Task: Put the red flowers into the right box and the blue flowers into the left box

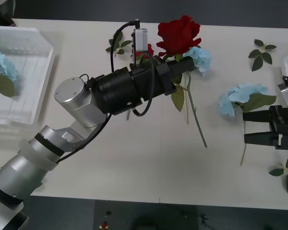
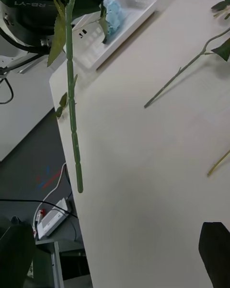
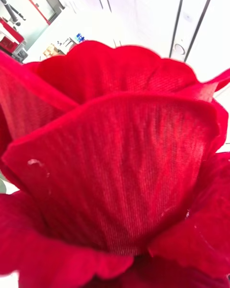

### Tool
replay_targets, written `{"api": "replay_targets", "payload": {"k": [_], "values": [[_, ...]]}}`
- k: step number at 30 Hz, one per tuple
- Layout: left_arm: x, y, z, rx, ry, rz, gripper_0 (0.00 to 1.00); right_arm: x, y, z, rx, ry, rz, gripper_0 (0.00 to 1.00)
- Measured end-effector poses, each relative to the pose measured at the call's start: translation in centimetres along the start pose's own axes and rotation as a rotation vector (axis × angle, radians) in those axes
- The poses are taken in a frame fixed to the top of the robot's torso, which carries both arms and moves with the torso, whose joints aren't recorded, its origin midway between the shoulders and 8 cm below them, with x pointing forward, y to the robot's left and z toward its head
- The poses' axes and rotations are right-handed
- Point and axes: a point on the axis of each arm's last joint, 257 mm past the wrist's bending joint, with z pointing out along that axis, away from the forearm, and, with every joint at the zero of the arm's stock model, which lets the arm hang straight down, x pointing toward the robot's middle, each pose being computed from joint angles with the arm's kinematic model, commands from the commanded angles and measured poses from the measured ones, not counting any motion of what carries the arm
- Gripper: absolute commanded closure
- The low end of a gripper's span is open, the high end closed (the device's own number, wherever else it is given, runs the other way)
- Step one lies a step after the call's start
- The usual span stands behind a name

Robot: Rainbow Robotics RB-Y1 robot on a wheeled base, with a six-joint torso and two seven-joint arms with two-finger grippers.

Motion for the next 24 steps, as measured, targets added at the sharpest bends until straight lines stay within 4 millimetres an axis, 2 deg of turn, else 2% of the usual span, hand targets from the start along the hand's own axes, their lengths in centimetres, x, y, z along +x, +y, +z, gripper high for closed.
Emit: {"api": "replay_targets", "payload": {"k": [3,6,14,19,24], "values": [[0.0,0.5,0.1,-0.021,-0.006,-0.002,1.00,-0.3,0.4,0.8,-0.017,-0.021,0.001,0.00],[1.0,0.3,0.6,-0.025,0.007,-0.010,1.00,-0.7,1.0,2.2,-0.050,-0.029,-0.004,0.00],[3.7,-0.3,3.7,-0.015,0.044,0.004,1.00,-1.5,2.1,6.9,-0.130,-0.032,-0.012,0.00],[4.9,-0.4,5.3,-0.016,0.055,0.005,1.00,-2.2,1.5,8.9,-0.132,-0.060,0.004,0.00],[5.6,-0.1,5.9,-0.028,0.055,-0.013,1.00,-2.3,1.3,9.9,-0.144,-0.066,0.020,0.00]]}}
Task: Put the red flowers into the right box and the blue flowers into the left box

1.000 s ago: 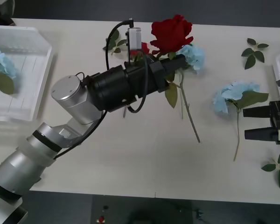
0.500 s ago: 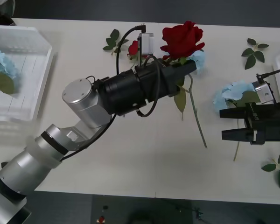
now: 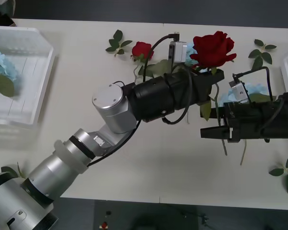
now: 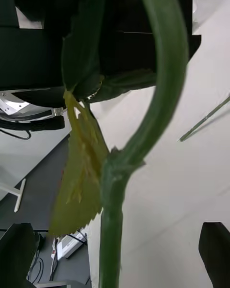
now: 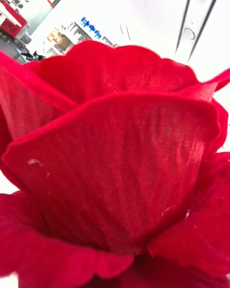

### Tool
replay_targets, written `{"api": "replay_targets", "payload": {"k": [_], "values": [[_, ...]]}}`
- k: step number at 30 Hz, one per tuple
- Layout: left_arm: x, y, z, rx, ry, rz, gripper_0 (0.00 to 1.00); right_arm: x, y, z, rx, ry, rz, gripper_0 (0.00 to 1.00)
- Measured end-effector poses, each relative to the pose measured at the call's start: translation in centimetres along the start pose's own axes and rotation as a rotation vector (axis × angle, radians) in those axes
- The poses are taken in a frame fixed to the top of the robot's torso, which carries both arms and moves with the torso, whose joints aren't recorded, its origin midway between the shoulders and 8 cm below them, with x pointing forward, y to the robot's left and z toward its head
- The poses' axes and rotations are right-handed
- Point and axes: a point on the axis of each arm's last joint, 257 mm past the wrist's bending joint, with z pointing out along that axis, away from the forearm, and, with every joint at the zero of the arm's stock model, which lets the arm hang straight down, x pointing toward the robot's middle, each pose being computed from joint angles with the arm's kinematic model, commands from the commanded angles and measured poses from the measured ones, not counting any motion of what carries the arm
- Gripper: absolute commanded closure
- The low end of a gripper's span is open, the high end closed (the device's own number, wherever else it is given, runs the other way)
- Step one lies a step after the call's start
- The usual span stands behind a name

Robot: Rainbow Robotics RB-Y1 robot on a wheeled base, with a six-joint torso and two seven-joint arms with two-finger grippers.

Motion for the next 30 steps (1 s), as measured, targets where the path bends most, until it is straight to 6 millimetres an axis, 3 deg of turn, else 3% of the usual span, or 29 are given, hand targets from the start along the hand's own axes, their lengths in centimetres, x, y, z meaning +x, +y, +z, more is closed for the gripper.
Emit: {"api": "replay_targets", "payload": {"k": [1,2,3,4,16,19,21,24,30], "values": [[0.0,0.2,0.0,-0.007,-0.002,0.000,1.00,0.0,-0.1,0.1,0.000,-0.001,0.003,0.17],[0.1,0.3,0.1,-0.014,-0.003,-0.001,1.00,0.1,-0.2,0.1,0.001,-0.001,0.007,0.50],[0.2,0.3,0.1,-0.017,-0.001,-0.001,1.00,0.2,-0.2,0.1,0.002,-0.001,0.009,0.96],[0.4,0.2,0.2,-0.016,0.003,-0.002,1.00,0.2,-0.3,0.1,0.003,-0.001,0.009,1.00],[1.4,-0.3,0.5,-0.005,0.022,-0.005,0.98,0.2,-0.3,0.1,0.003,-0.001,0.010,1.00],[1.4,-0.3,0.5,-0.005,0.022,-0.005,0.54,0.2,-0.3,0.1,0.003,-0.001,0.010,1.00],[1.4,-0.3,0.4,-0.006,0.022,-0.005,0.37,0.2,-0.3,0.1,0.003,-0.001,0.010,1.00],[1.2,-0.1,0.2,-0.007,0.017,-0.018,0.27,0.2,-0.3,0.1,0.003,-0.001,0.010,1.00],[0.2,1.7,-2.3,-0.037,0.029,0.000,0.25,0.2,-0.3,0.1,0.003,-0.001,0.010,1.00]]}}
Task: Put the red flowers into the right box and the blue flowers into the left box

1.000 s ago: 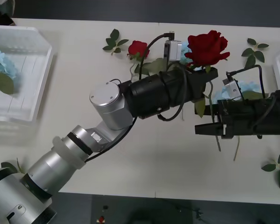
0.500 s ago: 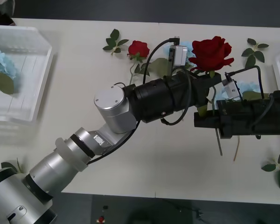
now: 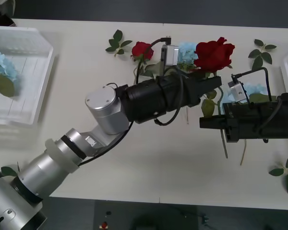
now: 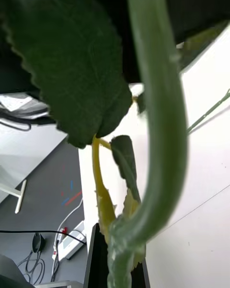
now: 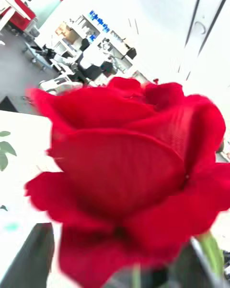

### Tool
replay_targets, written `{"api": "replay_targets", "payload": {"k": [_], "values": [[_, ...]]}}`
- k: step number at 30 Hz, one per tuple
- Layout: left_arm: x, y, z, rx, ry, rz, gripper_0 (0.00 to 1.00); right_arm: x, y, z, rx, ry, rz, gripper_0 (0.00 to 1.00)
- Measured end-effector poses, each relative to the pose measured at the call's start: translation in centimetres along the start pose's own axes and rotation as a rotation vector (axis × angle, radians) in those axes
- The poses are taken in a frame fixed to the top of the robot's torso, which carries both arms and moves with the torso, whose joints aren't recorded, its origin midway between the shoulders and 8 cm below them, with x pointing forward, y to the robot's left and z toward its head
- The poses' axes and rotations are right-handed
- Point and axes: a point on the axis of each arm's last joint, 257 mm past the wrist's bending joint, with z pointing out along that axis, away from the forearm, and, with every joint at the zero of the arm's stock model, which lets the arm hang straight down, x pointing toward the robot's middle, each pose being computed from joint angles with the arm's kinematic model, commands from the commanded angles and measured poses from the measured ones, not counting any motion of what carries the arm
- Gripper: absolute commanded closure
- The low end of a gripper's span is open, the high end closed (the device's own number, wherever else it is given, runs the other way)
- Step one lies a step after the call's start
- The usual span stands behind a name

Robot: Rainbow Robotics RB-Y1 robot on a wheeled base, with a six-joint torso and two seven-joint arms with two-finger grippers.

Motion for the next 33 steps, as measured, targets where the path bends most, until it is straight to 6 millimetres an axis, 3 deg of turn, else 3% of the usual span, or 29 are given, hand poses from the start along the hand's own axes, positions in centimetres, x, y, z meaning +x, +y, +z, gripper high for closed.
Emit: {"api": "replay_targets", "payload": {"k": [8,13,20,25,29,33], "values": [[-2.8,1.4,-6.6,-0.031,0.021,0.043,0.25,-0.7,0.1,-0.2,-0.005,-0.028,0.014,1.00],[-3.4,4.3,-11.6,-0.108,0.054,0.028,0.26,-2.0,-1.9,-3.1,0.085,-0.036,0.047,1.00],[-6.3,9.7,-17.4,-0.230,0.132,0.146,0.26,-3.4,-7.4,-12.5,0.380,0.016,0.266,1.00],[-7.9,13.8,-19.9,-0.245,0.221,0.116,0.26,-4.4,-10.5,-20.0,0.614,0.051,0.333,1.00],[-10.0,17.2,-20.8,-0.313,0.257,-0.041,0.25,-4.5,-13.9,-26.8,0.841,0.048,0.377,1.00],[-10.1,19.5,-19.5,-0.372,0.316,-0.020,0.26,-3.6,-16.2,-32.4,1.018,0.079,0.356,1.00]]}}
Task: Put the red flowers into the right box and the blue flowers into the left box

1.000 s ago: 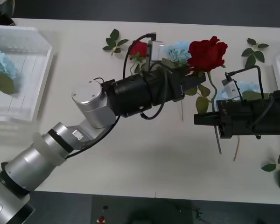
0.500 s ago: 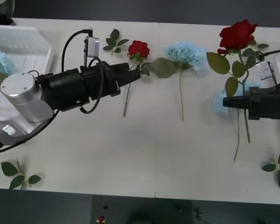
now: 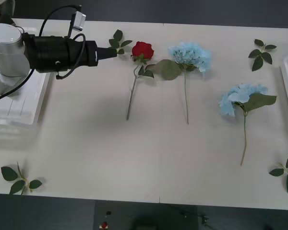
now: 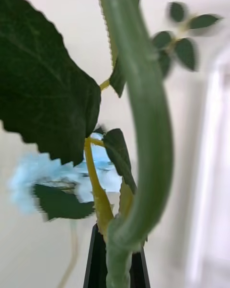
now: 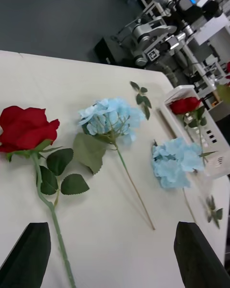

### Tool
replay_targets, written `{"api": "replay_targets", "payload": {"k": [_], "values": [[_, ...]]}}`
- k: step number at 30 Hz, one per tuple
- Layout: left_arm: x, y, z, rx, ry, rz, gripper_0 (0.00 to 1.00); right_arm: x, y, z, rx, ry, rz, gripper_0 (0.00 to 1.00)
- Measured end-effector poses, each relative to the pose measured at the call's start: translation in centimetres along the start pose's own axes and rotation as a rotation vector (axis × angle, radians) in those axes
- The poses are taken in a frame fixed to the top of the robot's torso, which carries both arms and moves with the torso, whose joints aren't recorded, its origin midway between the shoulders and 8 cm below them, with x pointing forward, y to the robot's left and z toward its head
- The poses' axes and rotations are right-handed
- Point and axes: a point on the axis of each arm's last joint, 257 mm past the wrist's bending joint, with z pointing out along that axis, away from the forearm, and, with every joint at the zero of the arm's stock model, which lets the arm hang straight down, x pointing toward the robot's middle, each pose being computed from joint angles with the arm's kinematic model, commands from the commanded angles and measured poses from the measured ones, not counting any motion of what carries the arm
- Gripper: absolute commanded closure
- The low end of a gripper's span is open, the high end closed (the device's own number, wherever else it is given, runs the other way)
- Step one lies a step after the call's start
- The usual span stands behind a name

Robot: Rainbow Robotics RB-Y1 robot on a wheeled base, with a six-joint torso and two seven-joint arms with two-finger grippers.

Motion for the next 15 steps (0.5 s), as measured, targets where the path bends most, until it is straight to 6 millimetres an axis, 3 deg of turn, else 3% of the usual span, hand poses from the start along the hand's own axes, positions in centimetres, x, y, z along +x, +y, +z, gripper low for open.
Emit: {"api": "replay_targets", "payload": {"k": [5,10,15], "values": [[1.3,1.1,3.7,-0.083,0.049,0.001,0.25,0.1,-5.8,-0.9,0.182,-0.013,0.076,1.00],[3.8,2.4,6.9,-0.192,0.101,0.042,0.25,1.1,-11.7,-2.7,0.372,0.020,0.031,1.00],[6.1,3.4,9.1,-0.288,0.166,0.124,0.26,0.4,-15.8,-3.7,0.506,-0.008,0.092,1.00]]}}
